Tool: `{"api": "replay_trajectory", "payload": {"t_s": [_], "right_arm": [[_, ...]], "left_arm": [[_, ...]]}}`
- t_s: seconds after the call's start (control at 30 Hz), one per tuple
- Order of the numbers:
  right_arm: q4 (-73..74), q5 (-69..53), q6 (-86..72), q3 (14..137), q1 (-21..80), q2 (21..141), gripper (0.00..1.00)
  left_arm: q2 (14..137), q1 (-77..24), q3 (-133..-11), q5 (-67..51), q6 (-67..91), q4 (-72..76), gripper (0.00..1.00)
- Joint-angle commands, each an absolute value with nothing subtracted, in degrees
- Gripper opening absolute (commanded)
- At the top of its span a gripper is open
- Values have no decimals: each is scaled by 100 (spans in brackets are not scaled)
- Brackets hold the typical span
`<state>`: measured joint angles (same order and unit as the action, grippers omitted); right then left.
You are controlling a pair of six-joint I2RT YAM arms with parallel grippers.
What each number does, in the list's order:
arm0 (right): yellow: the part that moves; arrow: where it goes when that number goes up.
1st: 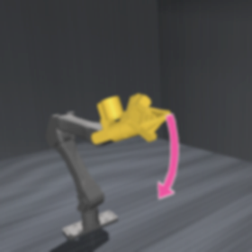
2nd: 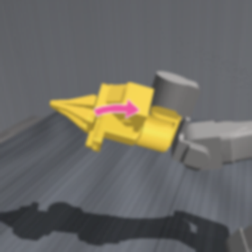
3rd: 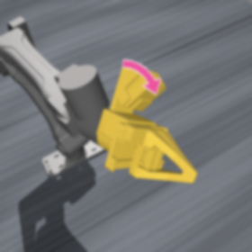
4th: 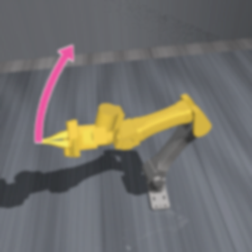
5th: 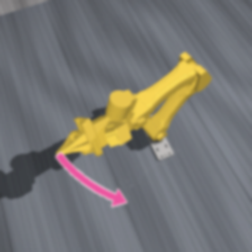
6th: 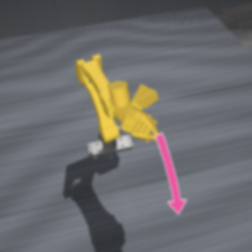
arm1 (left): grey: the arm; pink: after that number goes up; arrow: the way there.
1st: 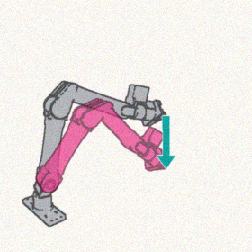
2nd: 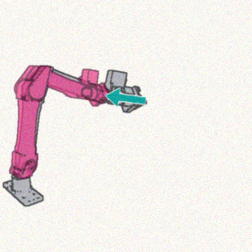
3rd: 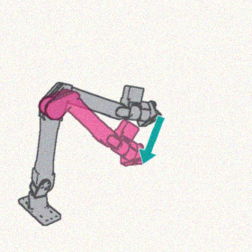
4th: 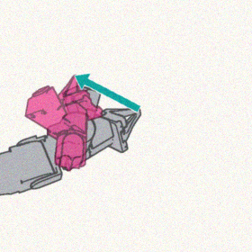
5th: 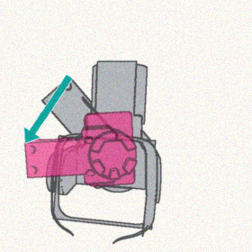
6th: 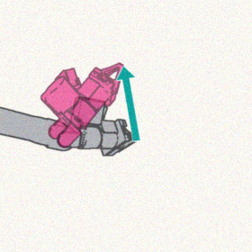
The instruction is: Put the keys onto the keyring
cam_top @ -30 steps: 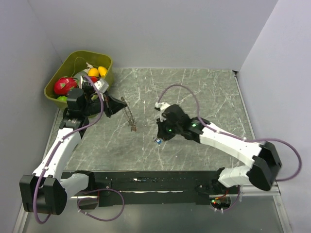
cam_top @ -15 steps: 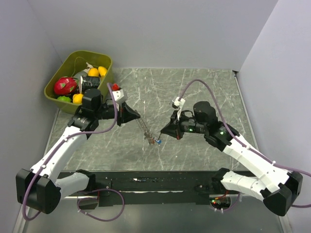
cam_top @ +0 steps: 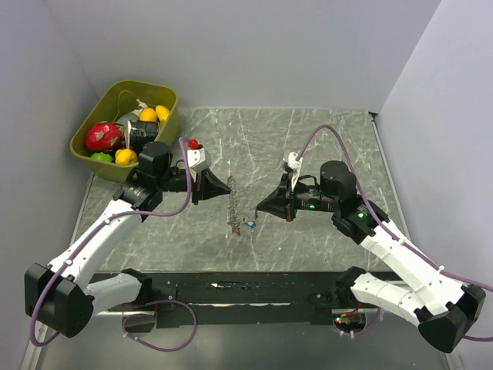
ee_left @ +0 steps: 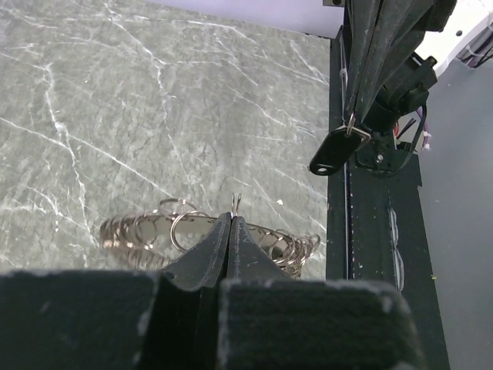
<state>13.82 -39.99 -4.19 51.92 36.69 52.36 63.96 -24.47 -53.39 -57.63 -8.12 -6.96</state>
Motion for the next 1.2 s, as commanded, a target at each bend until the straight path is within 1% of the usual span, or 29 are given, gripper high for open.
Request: {"api": "replay_trajectory", "payload": {"t_s": [0.0,0.63,1.17], "right_arm": [[1064,-4113,-439,5150,3621,5168,0],[1037,-4236,-264,5598,3630,5756,0],[967,-4360,-281,5669,3630,5845,0]], "left_arm": [[6267,-2566,-5590,-5941,-1002,-440,1],[6521,-3331,-5809,-5704,-1256,-711,1],[6715,-3595,-5968,-5537,-1362,-844,1]]}}
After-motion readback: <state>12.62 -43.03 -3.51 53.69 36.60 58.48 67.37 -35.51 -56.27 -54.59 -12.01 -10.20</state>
